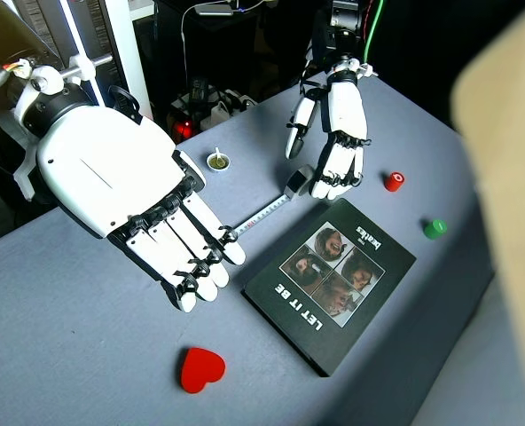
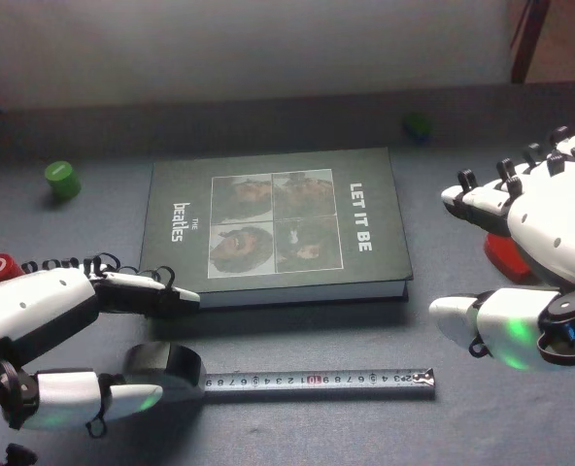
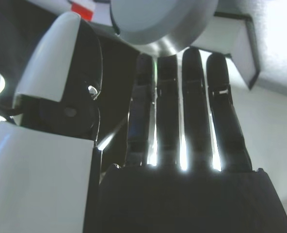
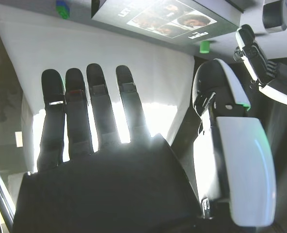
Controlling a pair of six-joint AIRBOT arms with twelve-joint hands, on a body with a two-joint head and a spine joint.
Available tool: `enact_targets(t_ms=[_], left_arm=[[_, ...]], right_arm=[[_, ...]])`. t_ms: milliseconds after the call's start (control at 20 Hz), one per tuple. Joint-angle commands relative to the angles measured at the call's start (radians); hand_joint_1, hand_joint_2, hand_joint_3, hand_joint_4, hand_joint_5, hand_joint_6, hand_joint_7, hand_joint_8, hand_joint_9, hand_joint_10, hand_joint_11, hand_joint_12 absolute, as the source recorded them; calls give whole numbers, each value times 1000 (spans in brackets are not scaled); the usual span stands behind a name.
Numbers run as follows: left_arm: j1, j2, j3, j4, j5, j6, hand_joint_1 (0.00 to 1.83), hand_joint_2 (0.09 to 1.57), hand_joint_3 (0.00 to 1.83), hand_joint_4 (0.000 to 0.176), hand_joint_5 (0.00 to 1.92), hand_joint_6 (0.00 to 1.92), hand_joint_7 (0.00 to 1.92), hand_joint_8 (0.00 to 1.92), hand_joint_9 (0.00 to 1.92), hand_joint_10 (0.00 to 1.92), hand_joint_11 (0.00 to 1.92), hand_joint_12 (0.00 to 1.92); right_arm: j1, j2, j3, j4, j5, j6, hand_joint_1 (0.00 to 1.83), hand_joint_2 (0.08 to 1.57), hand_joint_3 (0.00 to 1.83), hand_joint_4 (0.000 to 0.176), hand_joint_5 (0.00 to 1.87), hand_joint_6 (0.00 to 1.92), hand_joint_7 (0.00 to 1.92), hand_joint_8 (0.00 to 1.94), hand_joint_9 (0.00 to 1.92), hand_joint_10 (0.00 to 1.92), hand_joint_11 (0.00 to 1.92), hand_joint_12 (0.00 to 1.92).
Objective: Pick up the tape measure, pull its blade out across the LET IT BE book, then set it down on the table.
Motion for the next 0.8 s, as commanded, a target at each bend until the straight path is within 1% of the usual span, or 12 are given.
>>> enact_targets(t_ms=[0, 500, 600, 650, 750], left_arm=[[-3, -6, 5, 1, -107, -3, 964, 1110, 0, 0, 565, 7, 588, 2, 502, 1, 154, 899], [-3, -41, 38, -13, -89, 30, 966, 1111, 0, 0, 568, 4, 591, 2, 512, 4, 175, 905], [3, -47, 44, -19, -83, 40, 968, 1112, 0, 0, 570, 4, 587, 2, 513, 4, 171, 901], [8, -49, 46, -19, -83, 40, 970, 1112, 0, 0, 573, 5, 587, 2, 519, 6, 171, 900], [15, -54, 51, -19, -83, 43, 971, 1111, 0, 0, 570, 3, 585, 1, 517, 5, 170, 899]], right_arm=[[7, 3, -5, -78, -12, 3, 71, 1175, 0, 69, 162, 0, 227, 0, 202, 1, 0, 834], [5, 3, -5, -78, -8, 2, 75, 1179, 0, 70, 143, 0, 207, 2, 201, 2, 0, 811], [5, 2, -5, -78, -7, 2, 74, 1179, 0, 70, 145, 0, 208, 0, 196, 0, 0, 767], [4, 2, -5, -78, -7, 2, 75, 1177, 0, 70, 138, 2, 208, 0, 202, 1, 0, 817], [5, 1, -5, -78, -7, 4, 72, 1180, 1, 70, 133, 0, 207, 0, 208, 3, 0, 843]])
